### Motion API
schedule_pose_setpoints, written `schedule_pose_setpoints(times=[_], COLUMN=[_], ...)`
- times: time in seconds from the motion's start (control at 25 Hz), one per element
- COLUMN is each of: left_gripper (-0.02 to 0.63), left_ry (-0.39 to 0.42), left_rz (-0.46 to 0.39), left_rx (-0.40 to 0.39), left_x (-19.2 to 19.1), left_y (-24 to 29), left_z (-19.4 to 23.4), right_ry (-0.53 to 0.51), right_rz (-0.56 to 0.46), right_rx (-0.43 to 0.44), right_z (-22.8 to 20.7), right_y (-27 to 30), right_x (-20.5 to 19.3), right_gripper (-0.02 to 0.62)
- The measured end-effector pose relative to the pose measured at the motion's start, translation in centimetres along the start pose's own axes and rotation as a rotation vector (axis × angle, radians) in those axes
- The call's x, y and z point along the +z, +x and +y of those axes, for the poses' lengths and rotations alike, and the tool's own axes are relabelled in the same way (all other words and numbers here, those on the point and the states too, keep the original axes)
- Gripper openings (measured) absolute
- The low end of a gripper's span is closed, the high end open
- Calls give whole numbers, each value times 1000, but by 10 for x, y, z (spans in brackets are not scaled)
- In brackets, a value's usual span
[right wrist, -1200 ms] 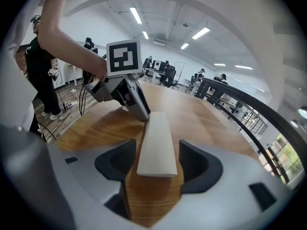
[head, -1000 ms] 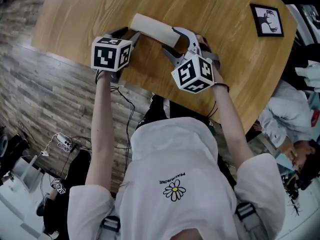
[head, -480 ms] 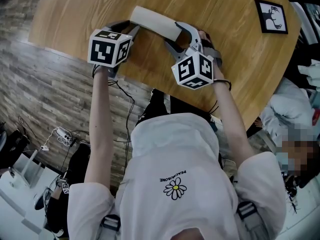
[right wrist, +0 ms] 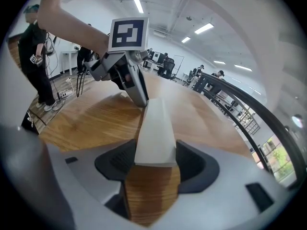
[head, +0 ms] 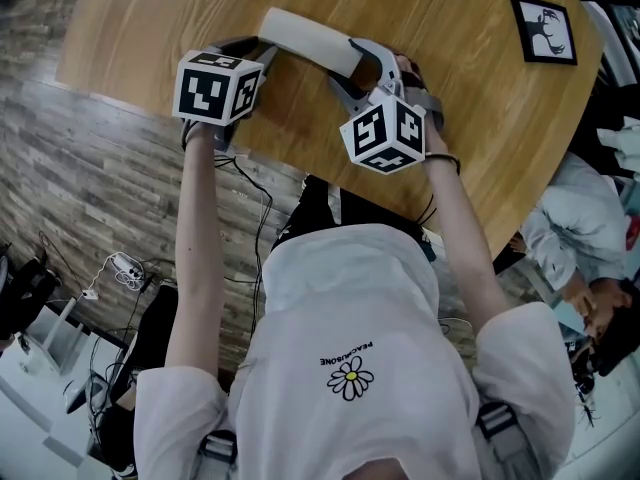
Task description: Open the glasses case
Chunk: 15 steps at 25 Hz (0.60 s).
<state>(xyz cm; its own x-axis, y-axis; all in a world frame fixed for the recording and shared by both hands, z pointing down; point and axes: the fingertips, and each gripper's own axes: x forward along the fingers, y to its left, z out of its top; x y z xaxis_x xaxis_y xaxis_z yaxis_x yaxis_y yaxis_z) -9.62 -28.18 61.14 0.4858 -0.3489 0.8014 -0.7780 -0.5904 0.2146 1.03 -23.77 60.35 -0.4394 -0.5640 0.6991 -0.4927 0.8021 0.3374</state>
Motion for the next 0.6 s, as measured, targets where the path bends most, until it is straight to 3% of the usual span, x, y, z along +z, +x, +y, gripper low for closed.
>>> schedule_pose_setpoints(times=[0.24,0.6], left_gripper=[133,129], left_ry=[-7,9], left_rz=[9,35], left_rx=[-5,6], left_x=[-2,-4], left_y=[3,3], left_z=[-2,0], right_ry=[54,293], right_rz=[-11,-73], right_rx=[69,203], right_z=[1,-14], right_y=[-2,-9], right_x=[-2,6], right_gripper=[268,261])
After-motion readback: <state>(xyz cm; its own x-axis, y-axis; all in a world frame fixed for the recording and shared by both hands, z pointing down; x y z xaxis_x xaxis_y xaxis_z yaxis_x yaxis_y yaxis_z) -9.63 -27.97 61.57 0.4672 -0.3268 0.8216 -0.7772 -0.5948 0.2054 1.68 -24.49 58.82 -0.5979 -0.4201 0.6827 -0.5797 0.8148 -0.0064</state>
